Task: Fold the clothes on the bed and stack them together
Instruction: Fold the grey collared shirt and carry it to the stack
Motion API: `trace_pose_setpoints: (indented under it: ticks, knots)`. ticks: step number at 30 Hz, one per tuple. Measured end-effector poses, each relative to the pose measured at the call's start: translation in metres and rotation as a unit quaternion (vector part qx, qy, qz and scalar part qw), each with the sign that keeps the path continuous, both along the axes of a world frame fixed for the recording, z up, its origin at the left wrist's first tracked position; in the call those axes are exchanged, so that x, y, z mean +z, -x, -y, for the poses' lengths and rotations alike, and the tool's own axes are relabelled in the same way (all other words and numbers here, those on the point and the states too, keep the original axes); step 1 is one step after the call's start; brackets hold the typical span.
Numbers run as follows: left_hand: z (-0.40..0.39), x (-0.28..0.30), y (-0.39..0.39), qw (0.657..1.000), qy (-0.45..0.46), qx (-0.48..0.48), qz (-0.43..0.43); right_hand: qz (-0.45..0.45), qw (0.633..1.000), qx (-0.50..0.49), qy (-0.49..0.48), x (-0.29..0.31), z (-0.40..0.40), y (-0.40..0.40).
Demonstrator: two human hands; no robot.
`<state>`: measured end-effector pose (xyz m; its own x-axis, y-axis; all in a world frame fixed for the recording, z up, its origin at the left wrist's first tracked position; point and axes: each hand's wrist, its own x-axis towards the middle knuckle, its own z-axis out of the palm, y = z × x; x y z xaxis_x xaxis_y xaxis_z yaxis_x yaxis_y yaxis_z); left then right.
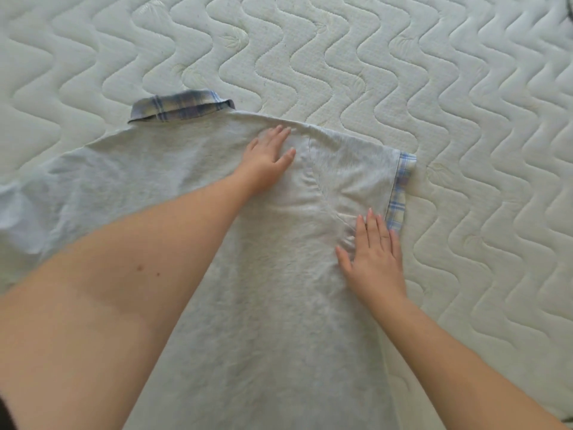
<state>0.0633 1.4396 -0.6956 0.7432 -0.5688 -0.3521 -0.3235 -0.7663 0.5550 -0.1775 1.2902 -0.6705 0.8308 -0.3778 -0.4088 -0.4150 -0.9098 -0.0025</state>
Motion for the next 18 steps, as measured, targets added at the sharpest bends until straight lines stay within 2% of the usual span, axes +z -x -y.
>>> trace_pose_setpoints:
  ticks: [3, 6, 10, 13, 15, 18]
  knots:
    - [-0.045, 0.029, 0.017, 0.994, 0.074, 0.075, 0.028, 0.043, 0.998, -0.011, -0.033, 0.014, -0.03, -0.016]
    - [-0.119, 0.044, 0.049, 0.989, 0.089, 0.09, 0.082, 0.065, 0.994, 0.024, -0.084, 0.021, -0.08, -0.04]
    - [-0.23, 0.049, 0.065, 0.977, 0.018, 0.125, 0.171, 0.075, 0.983, 0.12, -0.118, 0.024, -0.161, -0.075]
    - [-0.304, 0.048, 0.057, 0.954, -0.058, 0.187, 0.227, 0.076, 0.971, 0.168, -0.149, 0.026, -0.216, -0.103]
    - [-0.341, 0.047, 0.047, 0.936, -0.111, 0.236, 0.235, 0.078, 0.963, 0.193, -0.171, 0.027, -0.246, -0.121]
    - [-0.38, 0.045, 0.029, 0.926, -0.152, 0.293, 0.182, 0.08, 0.952, 0.235, -0.179, 0.028, -0.282, -0.145]
